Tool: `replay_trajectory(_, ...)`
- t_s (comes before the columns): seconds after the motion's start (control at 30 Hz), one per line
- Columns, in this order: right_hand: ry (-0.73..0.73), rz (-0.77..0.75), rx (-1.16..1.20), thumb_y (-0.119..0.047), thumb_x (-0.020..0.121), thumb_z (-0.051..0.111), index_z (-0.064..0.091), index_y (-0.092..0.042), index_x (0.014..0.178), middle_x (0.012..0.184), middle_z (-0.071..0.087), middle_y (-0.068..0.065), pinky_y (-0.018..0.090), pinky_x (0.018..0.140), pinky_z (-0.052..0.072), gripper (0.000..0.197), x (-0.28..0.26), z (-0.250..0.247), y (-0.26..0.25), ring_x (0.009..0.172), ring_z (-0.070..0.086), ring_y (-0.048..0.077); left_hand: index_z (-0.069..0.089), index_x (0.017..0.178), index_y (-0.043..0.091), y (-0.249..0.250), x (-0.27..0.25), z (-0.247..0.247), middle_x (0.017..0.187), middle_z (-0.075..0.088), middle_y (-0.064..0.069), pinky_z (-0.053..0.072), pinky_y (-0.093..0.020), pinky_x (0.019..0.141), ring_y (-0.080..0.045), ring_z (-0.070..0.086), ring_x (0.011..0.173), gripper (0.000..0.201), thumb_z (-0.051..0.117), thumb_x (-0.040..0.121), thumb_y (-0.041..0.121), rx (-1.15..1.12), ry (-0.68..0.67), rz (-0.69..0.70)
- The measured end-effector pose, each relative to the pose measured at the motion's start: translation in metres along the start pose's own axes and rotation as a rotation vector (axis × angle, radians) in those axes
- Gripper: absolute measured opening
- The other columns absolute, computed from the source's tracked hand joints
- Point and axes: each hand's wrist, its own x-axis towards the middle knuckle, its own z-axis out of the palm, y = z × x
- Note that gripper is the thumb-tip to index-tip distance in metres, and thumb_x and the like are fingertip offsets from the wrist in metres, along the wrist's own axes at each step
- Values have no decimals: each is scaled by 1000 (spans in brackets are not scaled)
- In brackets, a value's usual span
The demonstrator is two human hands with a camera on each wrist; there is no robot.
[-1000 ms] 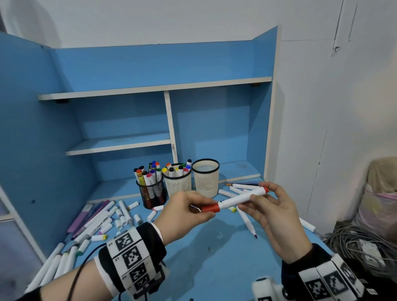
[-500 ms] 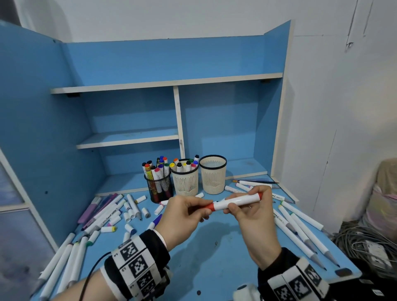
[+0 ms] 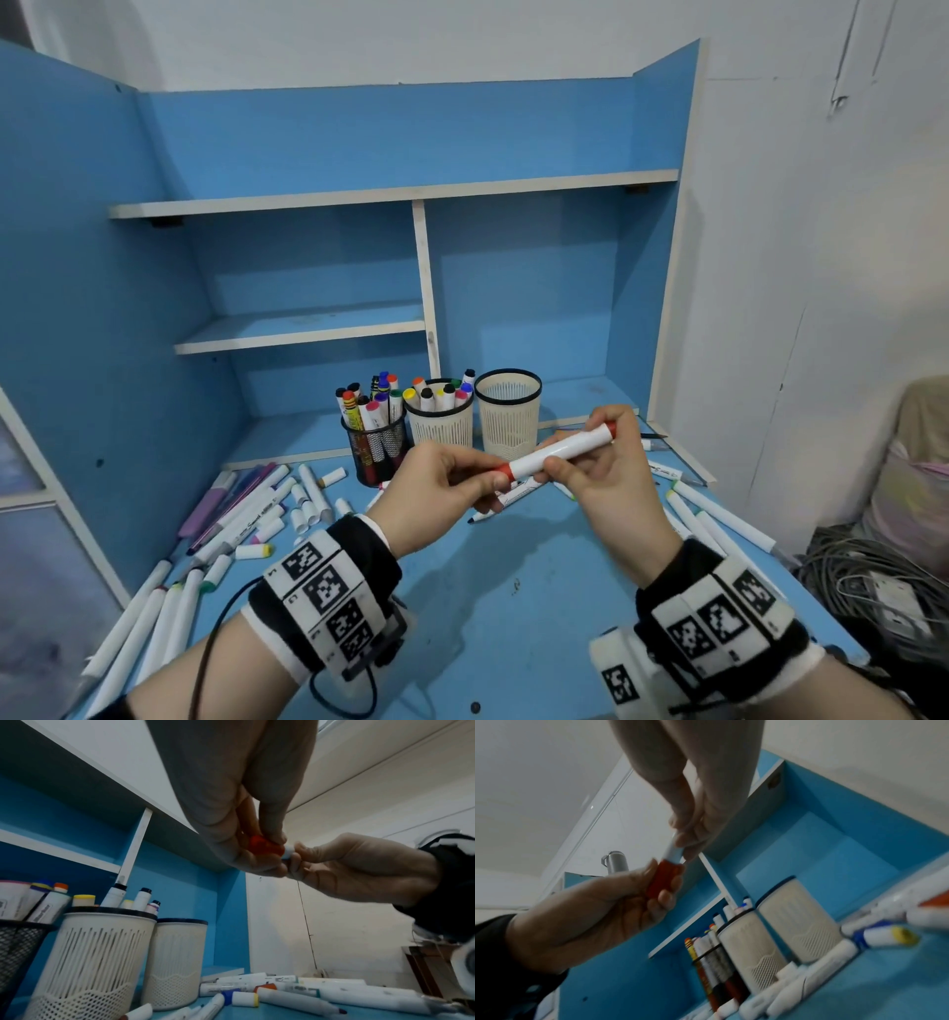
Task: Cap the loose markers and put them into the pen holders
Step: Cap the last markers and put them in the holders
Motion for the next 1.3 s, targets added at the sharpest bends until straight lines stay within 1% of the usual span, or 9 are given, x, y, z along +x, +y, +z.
replay_trajectory(0.13, -49, 16, -139, 18, 81, 58, 35, -20, 91, 97, 55, 39, 40, 75, 56, 45, 23, -9, -7, 71, 69, 23, 72, 101, 19, -11, 27, -4, 86, 73, 2, 53, -20, 79, -4, 64, 77, 20, 72, 81, 17, 103, -47, -13)
replay_trajectory(0.27, 7, -57, -224, 14, 82, 60, 37, -25, 89, 99, 56, 38, 28, 67, 56, 46, 50, -18, -12, 71, 70, 18, 69, 107, 13, -39, 60, -11, 99, 70, 1, 49, -13, 80, -7, 64, 89, 30, 75, 78, 19, 314, -88, -118)
replay_trajectory(0.4, 29, -113, -244, 10, 86, 57, 38, -28, 90, 101, 58, 36, 32, 75, 56, 43, 81, -22, -20, 73, 69, 21, 67, 111, 5, -67, 88, -20, 108, 68, -7, 47, -17, 79, -13, 61, 94, 34, 73, 79, 15, 632, -151, -264)
replay_trajectory(0.6, -24, -164, -285, 7, 89, 52, 45, -29, 95, 96, 57, 18, 38, 87, 55, 37, 117, -7, -23, 75, 69, 14, 70, 106, 4, -86, 103, -23, 97, 66, -3, 43, -19, 73, -9, 54, 85, 38, 77, 76, 26, 852, -335, -440)
replay_trajectory(0.77, -61, -192, -343, 4, 89, 52, 47, -33, 98, 95, 49, -1, 41, 85, 55, 39, 135, 17, -10, 80, 70, 17, 70, 103, 1, -93, 104, -21, 92, 66, -4, 41, -21, 69, -11, 53, 83, 40, 78, 74, 27, 873, -352, -463)
replay_trajectory(0.87, -62, -202, -363, 6, 88, 52, 45, -34, 104, 90, 51, -4, 34, 83, 56, 43, 143, 30, 0, 82, 69, 17, 71, 101, 2, -95, 102, -24, 85, 61, 0, 41, -21, 67, -11, 54, 82, 37, 78, 74, 27, 859, -305, -435)
replay_trajectory(1.0, -11, -228, -355, 6, 85, 56, 39, -44, 99, 96, 63, 11, 24, 81, 54, 55, 155, 44, 17, 85, 68, 15, 73, 96, 7, -93, 93, -34, 82, 62, 1, 41, -17, 62, -10, 55, 77, 30, 77, 75, 28, 765, -125, -343)
replay_trajectory(1.13, -21, -208, -376, 1, 87, 58, 43, -31, 105, 99, 63, 8, 28, 81, 55, 39, 168, 58, 36, 87, 67, 17, 73, 93, 12, -85, 74, -48, 77, 60, 2, 38, -10, 54, -7, 51, 68, 27, 77, 74, 30, 637, 96, -237)
replay_trajectory(1.3, -67, -247, -484, -1, 90, 56, 50, -25, 111, 109, 57, 6, 31, 78, 56, 33, 178, 74, 54, 87, 66, 23, 72, 88, 19, -66, 44, -74, 70, 64, -8, 53, -25, 63, -18, 59, 65, 19, 80, 72, 25, 362, 279, -187)
